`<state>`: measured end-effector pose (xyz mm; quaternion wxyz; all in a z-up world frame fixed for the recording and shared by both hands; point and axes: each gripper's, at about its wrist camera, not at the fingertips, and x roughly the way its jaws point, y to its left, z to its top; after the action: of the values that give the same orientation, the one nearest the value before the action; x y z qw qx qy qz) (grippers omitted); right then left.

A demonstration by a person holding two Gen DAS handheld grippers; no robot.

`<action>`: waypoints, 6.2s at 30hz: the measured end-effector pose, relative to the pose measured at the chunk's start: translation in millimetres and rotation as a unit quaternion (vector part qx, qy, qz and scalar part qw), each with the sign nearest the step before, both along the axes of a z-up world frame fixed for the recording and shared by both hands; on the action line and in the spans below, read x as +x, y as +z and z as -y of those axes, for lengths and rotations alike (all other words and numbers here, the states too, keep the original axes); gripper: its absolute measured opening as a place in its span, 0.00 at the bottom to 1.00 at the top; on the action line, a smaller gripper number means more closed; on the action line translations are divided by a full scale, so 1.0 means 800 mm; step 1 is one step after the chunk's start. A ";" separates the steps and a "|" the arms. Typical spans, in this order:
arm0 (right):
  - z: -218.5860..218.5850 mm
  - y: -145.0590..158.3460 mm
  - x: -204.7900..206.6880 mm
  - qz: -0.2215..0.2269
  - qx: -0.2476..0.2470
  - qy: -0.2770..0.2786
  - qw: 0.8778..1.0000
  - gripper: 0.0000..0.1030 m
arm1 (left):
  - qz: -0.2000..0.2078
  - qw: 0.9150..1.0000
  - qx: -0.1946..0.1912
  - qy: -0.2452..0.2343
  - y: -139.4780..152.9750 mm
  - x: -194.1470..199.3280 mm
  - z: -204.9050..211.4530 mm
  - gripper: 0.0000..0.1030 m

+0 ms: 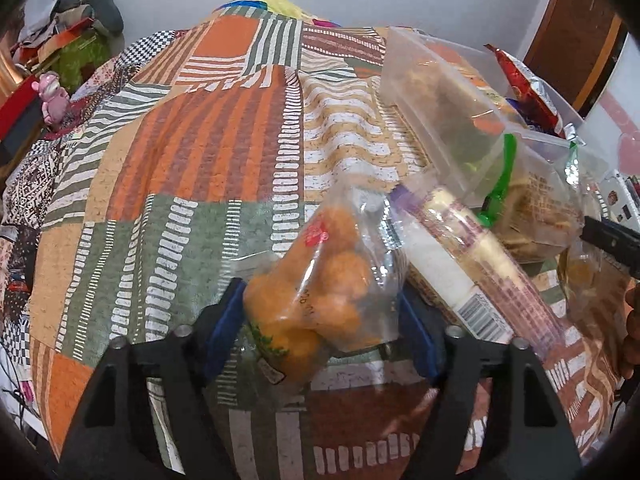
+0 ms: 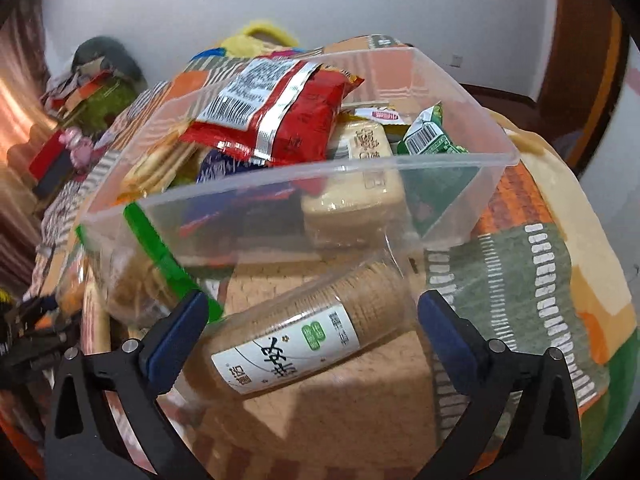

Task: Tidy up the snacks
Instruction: 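Grasp the orange puff bag with the left tool while the right tool grasps the cracker roll, then place the puff bag into the box with the left tool while the right tool drops the cracker roll in, then grasp the striped biscuit roll with the left tool while the right tool grasps the green-clipped cookie bag, then drop the biscuit roll into the box with the left tool while the right tool drops the cookie bag in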

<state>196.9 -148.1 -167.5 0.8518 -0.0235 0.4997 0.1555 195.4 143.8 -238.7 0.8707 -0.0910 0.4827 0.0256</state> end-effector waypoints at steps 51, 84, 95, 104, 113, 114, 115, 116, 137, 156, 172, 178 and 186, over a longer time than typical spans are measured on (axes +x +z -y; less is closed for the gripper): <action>0.037 0.007 -0.033 0.024 0.000 0.072 0.997 0.32 | 0.084 0.995 0.012 -0.045 0.122 -0.047 0.101 0.53; 0.017 0.077 0.089 0.118 0.029 0.038 0.992 0.33 | 0.093 0.994 -0.002 -0.054 0.144 0.157 0.150 0.53; 0.020 0.059 0.098 0.095 0.015 0.045 0.994 0.33 | 0.073 0.995 0.017 -0.063 0.121 0.186 0.167 0.61; 0.026 0.088 0.077 0.114 0.021 0.052 0.992 0.46 | 0.087 0.994 0.004 -0.062 0.142 0.157 0.162 0.71; 0.030 0.124 0.037 0.141 0.038 0.067 0.987 0.55 | 0.129 0.989 0.024 -0.068 0.195 0.103 0.154 0.79; 0.029 0.126 0.033 0.142 0.040 0.069 0.987 0.55 | 0.133 0.989 0.024 -0.068 0.199 0.093 0.150 0.80; 0.029 0.128 0.028 0.144 0.044 0.072 0.986 0.56 | 0.135 0.988 0.025 -0.068 0.202 0.086 0.148 0.82; 0.028 0.129 0.024 0.144 0.046 0.073 0.986 0.59 | 0.137 0.988 0.028 -0.067 0.204 0.076 0.143 0.83; -0.039 0.064 -0.031 0.085 0.050 0.124 0.987 0.71 | -0.006 1.000 -0.013 -0.020 0.047 0.010 0.065 0.87; -0.114 0.008 -0.006 0.029 0.034 0.168 0.985 0.76 | 0.010 1.000 -0.007 -0.027 0.006 0.003 0.029 0.45; -0.112 -0.007 -0.002 -0.011 0.055 0.158 0.986 0.60 | 0.042 0.999 0.006 -0.031 0.042 -0.031 0.042 0.44; -0.094 0.005 -0.017 -0.001 0.063 0.156 0.986 0.51 | 0.061 0.998 0.011 -0.028 0.073 -0.041 0.049 0.44; -0.056 0.046 -0.029 0.044 0.075 0.141 0.986 0.51 | 0.090 0.995 0.013 -0.037 0.113 -0.042 0.077 0.44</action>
<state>173.5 -103.3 -130.9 0.8417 -0.0370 0.4408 0.3098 161.5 82.5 -148.3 0.9120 -0.0637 0.4051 -0.0084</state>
